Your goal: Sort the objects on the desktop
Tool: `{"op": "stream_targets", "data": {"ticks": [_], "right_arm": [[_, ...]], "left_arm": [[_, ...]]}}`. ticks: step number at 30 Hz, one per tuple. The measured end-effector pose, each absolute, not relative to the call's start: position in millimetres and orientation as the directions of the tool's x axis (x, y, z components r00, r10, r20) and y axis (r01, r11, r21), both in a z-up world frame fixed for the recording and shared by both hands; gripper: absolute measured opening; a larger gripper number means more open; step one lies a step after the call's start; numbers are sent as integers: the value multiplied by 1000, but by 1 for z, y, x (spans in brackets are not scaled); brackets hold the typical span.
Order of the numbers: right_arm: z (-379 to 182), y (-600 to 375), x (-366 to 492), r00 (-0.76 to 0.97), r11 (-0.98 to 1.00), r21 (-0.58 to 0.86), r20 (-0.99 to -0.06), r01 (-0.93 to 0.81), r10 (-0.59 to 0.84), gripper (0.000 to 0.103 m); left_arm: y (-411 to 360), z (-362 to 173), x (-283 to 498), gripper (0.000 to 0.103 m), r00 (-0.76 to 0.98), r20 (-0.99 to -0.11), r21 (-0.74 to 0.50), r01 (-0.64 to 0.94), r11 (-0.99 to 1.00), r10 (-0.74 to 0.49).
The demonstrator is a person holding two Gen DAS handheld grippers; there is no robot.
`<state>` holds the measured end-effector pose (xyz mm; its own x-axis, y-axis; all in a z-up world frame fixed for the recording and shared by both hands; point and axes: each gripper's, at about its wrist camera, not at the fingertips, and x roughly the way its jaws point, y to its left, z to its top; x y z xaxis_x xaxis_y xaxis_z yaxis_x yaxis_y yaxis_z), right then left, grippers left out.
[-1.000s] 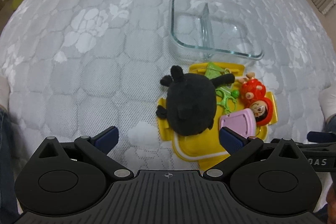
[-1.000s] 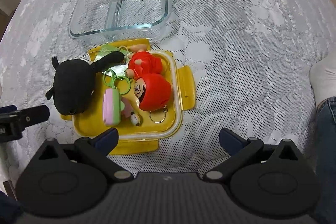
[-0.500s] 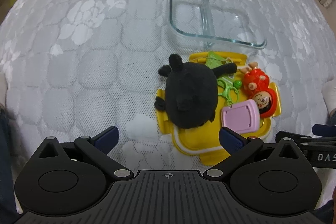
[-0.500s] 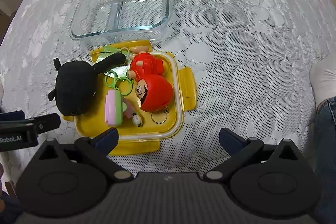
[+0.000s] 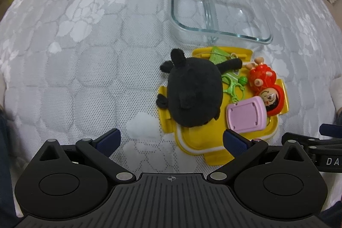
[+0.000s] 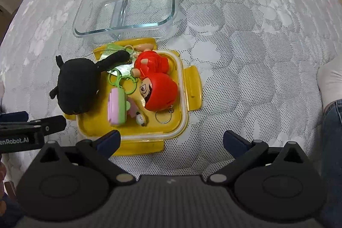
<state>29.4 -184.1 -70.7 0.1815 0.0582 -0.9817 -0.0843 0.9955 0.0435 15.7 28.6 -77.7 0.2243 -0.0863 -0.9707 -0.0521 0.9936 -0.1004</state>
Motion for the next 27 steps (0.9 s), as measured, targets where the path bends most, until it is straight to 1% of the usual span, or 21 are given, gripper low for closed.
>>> {"op": "stream_targets", "data": {"ticks": [14,21,23,25,26,27], "right_arm": [[-73,-186,31,197,996,43,-979,-83,59,103],[-74,-190,33,221,996,45,-973,-71,60,103],[-71,-191,30,269,994,77,-958,-83,96,103],[-62,-192,24,367,987,114,-918,-113,148,103],[-57,-191,20,433,986,102,-889,-132,150,103],[-50,-188,15,513,987,61,-849,-150,131,103]], "left_arm": [[33,-83,19,103,210,-973,-107,-55,993,-93],[34,-85,21,103,231,-965,-138,-38,990,-126],[31,-81,19,103,267,-951,-162,-1,987,-156],[27,-74,16,103,325,-925,-195,43,980,-198],[25,-71,15,103,355,-910,-205,64,977,-214],[24,-69,14,103,392,-894,-199,81,977,-215]]}}
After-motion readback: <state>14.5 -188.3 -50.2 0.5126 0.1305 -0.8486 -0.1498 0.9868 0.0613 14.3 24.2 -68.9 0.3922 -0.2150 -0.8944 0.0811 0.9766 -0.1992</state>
